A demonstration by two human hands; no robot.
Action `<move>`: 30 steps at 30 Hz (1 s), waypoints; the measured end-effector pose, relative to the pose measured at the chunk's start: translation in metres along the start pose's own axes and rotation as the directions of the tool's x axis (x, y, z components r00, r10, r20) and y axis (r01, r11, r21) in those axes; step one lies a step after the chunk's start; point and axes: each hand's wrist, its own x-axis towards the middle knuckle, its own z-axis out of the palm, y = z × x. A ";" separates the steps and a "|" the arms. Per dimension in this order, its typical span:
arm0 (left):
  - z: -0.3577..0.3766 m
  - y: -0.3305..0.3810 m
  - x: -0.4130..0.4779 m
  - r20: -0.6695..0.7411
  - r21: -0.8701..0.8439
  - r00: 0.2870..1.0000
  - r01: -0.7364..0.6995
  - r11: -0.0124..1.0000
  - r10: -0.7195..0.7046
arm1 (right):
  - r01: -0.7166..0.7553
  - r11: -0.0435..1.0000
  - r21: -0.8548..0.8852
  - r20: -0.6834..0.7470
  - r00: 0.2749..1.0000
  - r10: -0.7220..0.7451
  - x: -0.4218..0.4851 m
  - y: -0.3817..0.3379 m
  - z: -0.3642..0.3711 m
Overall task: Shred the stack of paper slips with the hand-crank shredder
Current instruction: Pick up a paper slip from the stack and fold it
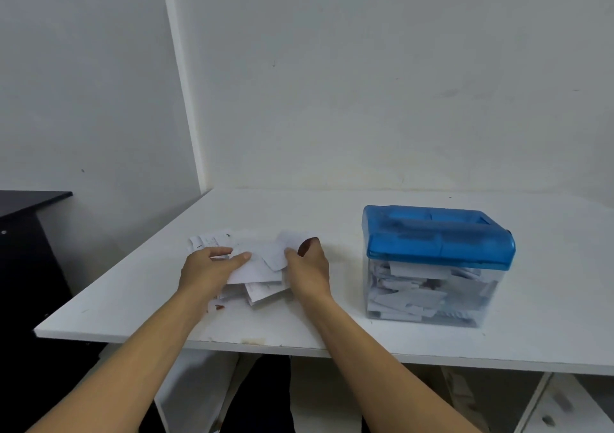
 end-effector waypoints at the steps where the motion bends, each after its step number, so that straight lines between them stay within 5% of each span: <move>1: -0.002 -0.001 0.001 -0.008 -0.031 1.000 0.027 0.999 -0.027 | -0.001 1.000 -0.001 0.002 1.000 0.001 0.001 0.001 0.001; 9: -0.012 0.005 0.000 -0.042 0.117 0.995 0.094 0.989 -0.089 | 0.028 1.000 0.001 -0.007 1.000 -0.028 -0.002 0.002 0.003; 17: -0.016 0.008 -0.003 -0.067 0.298 0.997 -0.002 0.954 0.023 | 0.054 0.998 -0.021 0.022 0.998 -0.053 -0.001 0.001 -0.001; 26: -0.004 0.032 -0.023 0.184 -0.267 0.983 0.032 0.963 0.018 | 0.026 0.993 0.118 0.185 0.982 -0.048 -0.001 -0.018 -0.003; 30: 0.002 0.054 -0.039 0.144 -0.456 0.988 0.023 0.890 0.049 | 0.069 0.989 0.133 0.183 0.979 -0.093 0.002 -0.041 -0.004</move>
